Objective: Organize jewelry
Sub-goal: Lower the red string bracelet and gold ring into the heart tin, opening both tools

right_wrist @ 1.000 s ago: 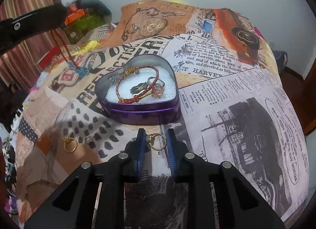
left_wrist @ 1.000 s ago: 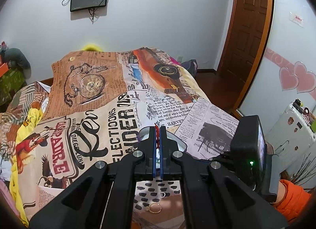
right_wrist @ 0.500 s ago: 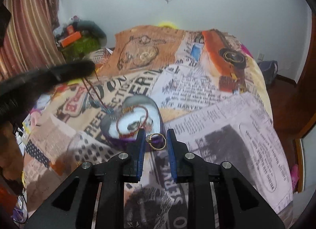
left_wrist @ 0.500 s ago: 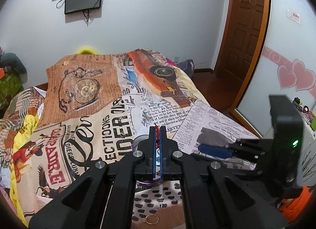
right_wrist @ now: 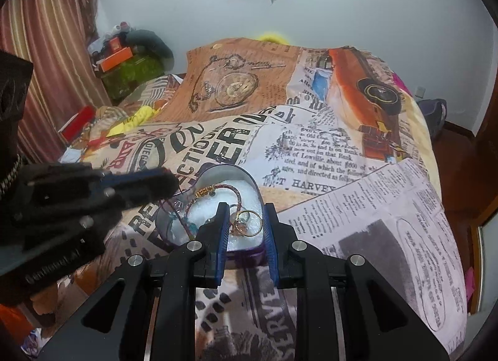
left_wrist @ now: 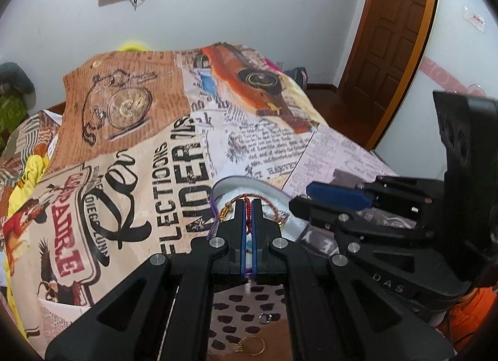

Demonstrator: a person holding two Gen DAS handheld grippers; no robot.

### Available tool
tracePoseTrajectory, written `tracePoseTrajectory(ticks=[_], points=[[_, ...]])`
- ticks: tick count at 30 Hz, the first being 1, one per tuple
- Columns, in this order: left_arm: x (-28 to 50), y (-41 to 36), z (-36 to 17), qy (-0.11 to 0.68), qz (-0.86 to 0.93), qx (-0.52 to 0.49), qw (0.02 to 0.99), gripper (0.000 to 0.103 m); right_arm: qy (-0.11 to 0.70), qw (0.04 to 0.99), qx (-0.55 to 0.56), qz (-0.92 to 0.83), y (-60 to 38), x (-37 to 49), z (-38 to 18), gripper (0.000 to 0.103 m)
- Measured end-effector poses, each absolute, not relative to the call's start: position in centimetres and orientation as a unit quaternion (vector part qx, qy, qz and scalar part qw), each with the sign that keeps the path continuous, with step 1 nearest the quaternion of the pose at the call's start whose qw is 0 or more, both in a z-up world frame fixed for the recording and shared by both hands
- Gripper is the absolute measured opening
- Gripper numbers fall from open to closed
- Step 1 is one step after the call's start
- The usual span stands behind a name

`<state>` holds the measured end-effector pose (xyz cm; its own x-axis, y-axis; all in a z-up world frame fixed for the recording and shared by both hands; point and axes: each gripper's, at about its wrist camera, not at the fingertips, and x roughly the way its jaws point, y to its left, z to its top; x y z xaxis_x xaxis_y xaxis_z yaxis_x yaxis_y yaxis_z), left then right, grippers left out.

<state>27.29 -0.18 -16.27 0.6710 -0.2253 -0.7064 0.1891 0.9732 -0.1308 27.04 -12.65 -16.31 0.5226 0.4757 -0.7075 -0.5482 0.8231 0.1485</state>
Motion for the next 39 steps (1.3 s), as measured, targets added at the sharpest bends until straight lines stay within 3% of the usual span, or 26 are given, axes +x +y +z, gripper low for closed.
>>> tracePoseTrajectory(ticks=[24, 39], points=[[27.3, 2.0, -17.2, 0.416, -0.095, -0.032, 0.904, 0.002, 0.404, 0.849, -0.092, 0.329, -9.7, 27.7, -17.5, 0.02], [25.0, 1.5, -15.3, 0.409, -0.094, -0.027, 0.907, 0.009, 0.405, 0.855, -0.082, 0.312, -11.1, 25.7, -15.0, 0.026]])
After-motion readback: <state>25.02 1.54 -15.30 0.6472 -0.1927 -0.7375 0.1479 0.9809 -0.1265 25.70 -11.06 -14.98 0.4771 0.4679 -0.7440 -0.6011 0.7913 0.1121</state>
